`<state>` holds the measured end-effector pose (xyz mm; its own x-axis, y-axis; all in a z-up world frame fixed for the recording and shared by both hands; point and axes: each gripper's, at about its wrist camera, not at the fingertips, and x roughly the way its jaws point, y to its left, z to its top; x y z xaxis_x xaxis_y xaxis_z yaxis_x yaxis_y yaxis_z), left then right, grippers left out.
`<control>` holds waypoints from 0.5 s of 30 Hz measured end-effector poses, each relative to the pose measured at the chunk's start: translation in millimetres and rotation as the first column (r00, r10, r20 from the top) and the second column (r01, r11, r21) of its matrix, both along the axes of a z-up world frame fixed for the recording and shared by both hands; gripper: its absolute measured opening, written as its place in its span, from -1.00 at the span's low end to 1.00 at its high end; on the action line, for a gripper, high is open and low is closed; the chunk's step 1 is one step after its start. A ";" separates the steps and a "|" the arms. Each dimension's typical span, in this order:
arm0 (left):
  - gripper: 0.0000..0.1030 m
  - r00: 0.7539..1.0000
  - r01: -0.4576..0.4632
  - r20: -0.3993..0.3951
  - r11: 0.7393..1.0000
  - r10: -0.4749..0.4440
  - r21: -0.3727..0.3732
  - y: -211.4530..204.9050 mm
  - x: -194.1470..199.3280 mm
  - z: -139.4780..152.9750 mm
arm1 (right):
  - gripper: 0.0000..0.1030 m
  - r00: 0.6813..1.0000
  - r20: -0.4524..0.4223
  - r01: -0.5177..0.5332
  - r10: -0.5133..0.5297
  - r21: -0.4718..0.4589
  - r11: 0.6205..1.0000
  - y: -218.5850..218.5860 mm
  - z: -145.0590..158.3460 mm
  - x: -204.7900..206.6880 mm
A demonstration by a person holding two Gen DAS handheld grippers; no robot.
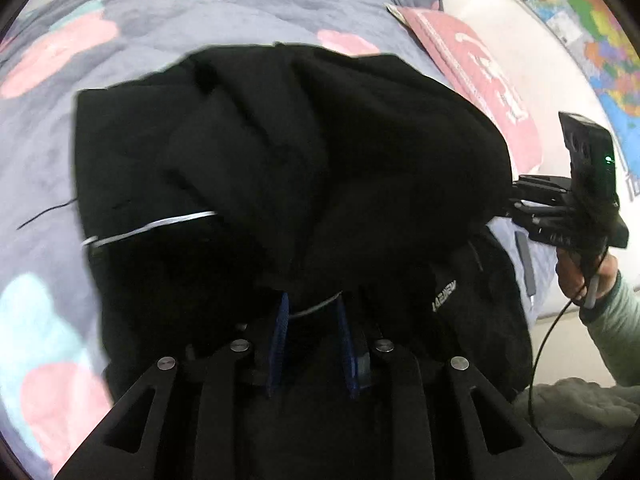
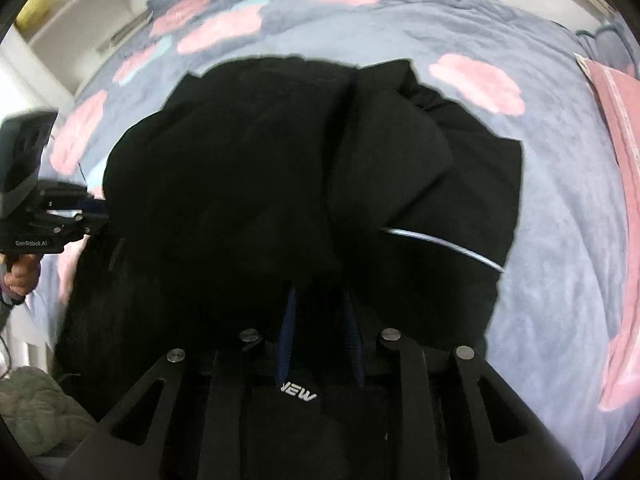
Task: Fold large clothes
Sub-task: 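Fold the hood down onto the jacket body toward the hem and release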
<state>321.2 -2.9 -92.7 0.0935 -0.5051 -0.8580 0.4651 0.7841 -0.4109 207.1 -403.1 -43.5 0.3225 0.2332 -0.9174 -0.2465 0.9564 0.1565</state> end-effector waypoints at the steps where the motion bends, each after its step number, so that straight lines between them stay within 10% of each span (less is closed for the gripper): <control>1: -0.50 1.000 -0.019 0.018 1.000 0.019 -0.002 8.1 -0.9 9.6 | -0.42 1.000 0.016 0.008 -0.008 0.003 1.000 -3.1 9.1 3.3; 8: -0.23 0.980 -0.107 0.150 0.978 0.134 -0.177 17.9 44.4 89.8 | 0.03 0.984 0.148 0.076 -0.098 0.152 0.985 11.0 75.0 68.9; 15: -0.23 0.980 -0.191 -0.103 0.955 0.172 -0.227 -27.1 101.5 22.3 | 0.03 0.994 -0.075 0.092 -0.085 0.105 0.990 46.2 -16.8 101.0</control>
